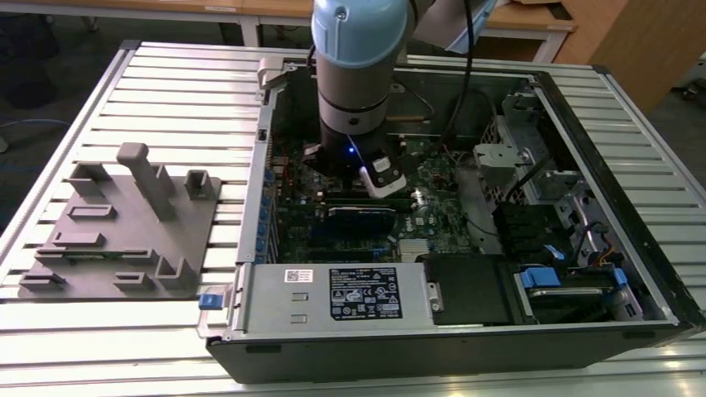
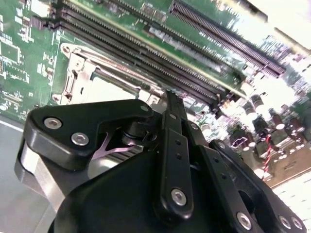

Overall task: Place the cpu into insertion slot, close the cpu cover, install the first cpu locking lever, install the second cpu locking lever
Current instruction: 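Install the second cpu locking lever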

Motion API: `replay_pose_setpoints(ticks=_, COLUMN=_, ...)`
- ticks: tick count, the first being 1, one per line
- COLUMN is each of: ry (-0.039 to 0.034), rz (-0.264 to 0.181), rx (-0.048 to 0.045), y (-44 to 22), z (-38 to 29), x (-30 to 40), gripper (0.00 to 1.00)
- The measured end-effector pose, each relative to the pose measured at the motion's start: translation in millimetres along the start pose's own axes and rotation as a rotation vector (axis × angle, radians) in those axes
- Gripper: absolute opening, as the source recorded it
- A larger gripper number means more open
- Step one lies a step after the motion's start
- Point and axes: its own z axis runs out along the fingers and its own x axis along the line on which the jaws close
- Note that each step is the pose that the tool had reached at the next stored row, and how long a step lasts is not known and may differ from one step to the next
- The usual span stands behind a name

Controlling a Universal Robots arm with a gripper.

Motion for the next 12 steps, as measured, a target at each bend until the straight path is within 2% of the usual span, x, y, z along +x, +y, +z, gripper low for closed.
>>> replay_pose_setpoints(ticks=3, ry=-0.0009, rz=0.003, rx=0.0052, y=6.0, z=1.3, x=0.3, gripper=0.10)
replay_pose_setpoints(ticks=6, ry=-0.0019, rz=0.006, rx=0.0146, y=11.3, z=2.5, x=0.5, gripper=0.10)
replay_pose_setpoints(ticks=8, ry=-0.0031, rz=0.008, rx=0.0287, y=13.4, z=2.9, x=0.5, gripper=0.10)
replay_pose_setpoints(ticks=10, ry=-0.0045, rz=0.010, rx=0.0494, y=14.1, z=2.4, x=0.1, gripper=0.10)
replay_pose_setpoints(ticks=12, ry=-0.0056, rz=0.012, rx=0.0619, y=14.7, z=0.4, x=-0.4, gripper=0.10)
